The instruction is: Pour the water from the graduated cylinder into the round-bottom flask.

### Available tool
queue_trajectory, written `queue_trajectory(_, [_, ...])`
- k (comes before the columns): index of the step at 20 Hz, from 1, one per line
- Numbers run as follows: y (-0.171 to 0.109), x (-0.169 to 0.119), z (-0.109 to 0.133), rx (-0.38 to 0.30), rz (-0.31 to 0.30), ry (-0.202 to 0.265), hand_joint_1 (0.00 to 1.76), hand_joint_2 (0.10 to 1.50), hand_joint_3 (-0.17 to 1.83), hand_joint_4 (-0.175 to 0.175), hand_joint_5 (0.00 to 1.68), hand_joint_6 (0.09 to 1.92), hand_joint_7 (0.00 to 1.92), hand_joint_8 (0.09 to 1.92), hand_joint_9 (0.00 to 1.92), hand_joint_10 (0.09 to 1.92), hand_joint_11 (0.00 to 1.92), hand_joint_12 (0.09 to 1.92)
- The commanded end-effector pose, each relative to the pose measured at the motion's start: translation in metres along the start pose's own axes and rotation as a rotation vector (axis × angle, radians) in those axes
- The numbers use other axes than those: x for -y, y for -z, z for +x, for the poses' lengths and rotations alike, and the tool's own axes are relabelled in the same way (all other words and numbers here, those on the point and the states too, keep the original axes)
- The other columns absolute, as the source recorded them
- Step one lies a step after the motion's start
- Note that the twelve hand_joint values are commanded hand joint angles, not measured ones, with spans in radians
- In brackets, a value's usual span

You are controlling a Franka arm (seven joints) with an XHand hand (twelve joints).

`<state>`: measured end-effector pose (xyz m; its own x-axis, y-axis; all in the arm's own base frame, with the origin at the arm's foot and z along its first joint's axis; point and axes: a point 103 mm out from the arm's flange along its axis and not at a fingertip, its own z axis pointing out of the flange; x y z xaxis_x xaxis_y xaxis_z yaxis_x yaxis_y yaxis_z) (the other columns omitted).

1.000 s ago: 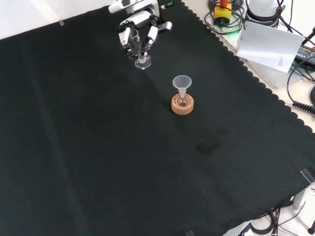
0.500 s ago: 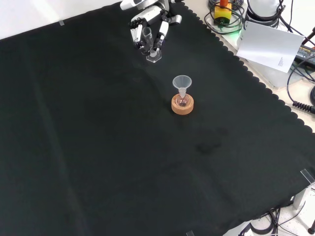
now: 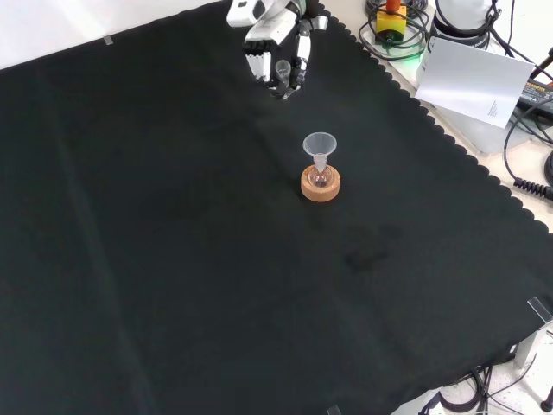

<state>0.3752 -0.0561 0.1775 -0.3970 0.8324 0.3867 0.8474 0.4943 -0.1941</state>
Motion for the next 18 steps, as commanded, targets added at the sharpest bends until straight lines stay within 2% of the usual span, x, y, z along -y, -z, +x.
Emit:
queue_trajectory(1, [-0.007,0.002,0.022,0.083,0.143,0.02,1.13,1.14,-0.06,-0.107,1.01,0.99,1.29,0.28,1.46,0.09,1.38,0.67])
queue_trajectory(9, [-0.009,-0.001,0.031,0.115,0.283,0.017,1.13,1.14,-0.07,-0.108,1.01,0.99,1.29,0.28,1.46,0.09,1.38,0.67])
queue_trajectory(18, [-0.014,-0.004,0.038,0.153,0.402,0.009,1.13,1.14,-0.07,-0.11,1.01,0.99,1.3,0.27,1.46,0.09,1.38,0.67])
